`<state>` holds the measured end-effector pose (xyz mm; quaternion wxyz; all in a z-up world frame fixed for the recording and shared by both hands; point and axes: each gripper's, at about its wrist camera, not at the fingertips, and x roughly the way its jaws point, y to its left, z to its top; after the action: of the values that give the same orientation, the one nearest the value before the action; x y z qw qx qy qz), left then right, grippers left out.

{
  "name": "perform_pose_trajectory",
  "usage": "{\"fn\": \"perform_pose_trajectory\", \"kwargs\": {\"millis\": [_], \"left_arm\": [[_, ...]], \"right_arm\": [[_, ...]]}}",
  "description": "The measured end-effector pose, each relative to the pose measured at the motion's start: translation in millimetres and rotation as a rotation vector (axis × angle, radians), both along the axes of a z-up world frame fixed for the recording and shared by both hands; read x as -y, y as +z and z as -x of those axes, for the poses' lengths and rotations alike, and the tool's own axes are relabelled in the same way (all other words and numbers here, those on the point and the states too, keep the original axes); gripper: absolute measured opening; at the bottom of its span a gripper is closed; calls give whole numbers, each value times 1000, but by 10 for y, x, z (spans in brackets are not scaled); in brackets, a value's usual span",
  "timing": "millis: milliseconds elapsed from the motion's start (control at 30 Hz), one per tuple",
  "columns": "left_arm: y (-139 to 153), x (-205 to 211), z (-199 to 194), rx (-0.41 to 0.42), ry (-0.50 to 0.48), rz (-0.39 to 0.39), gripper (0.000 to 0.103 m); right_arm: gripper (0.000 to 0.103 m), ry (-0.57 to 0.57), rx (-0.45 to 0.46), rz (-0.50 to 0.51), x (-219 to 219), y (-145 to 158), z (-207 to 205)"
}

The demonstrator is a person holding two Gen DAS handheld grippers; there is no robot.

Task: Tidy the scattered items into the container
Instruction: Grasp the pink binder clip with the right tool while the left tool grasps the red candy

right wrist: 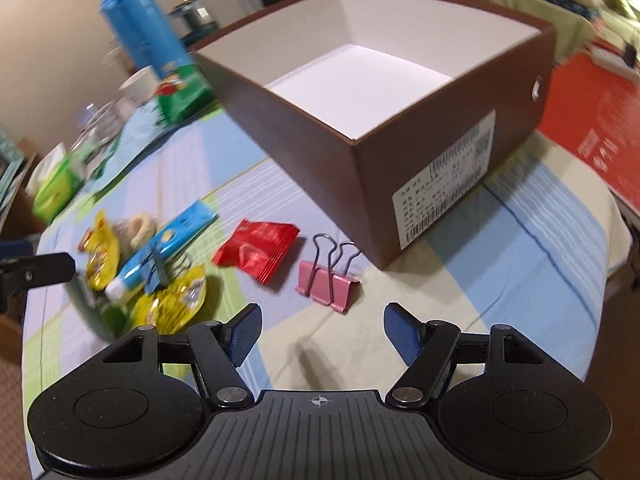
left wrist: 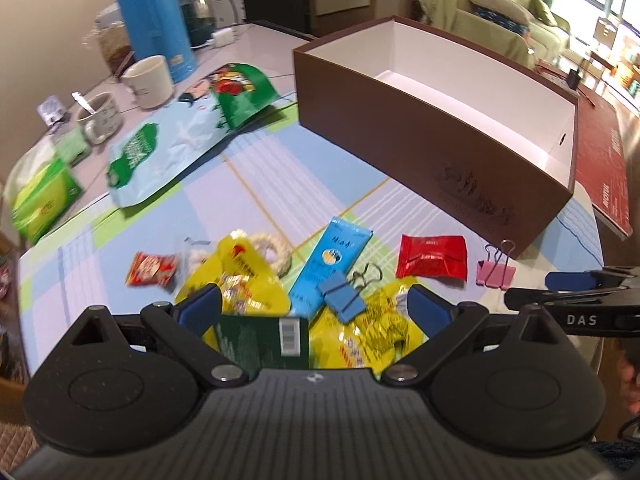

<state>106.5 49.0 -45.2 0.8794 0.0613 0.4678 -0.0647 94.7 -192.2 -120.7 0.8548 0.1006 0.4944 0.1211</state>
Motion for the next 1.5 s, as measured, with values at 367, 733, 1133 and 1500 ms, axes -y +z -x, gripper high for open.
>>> {"fn": "perform_pose_trajectory", "kwargs": {"millis": [367,733,1133,1500], "left_arm": [[-235,36,-647,-13,-147,-5,95],[-433,115,-830,-48,-222,25,92],[-526,437,-787,-97,-408,0,84],[-916,839,-824,-193,-404,39,69]], "right_arm": [[72,-163,-6,42,-121,-194,-144],[41,-108,40,132,-315,-266,-129],[41,-106,-69,61,209,-95,65],[41,-213,-63,-17,667,113,219]]}}
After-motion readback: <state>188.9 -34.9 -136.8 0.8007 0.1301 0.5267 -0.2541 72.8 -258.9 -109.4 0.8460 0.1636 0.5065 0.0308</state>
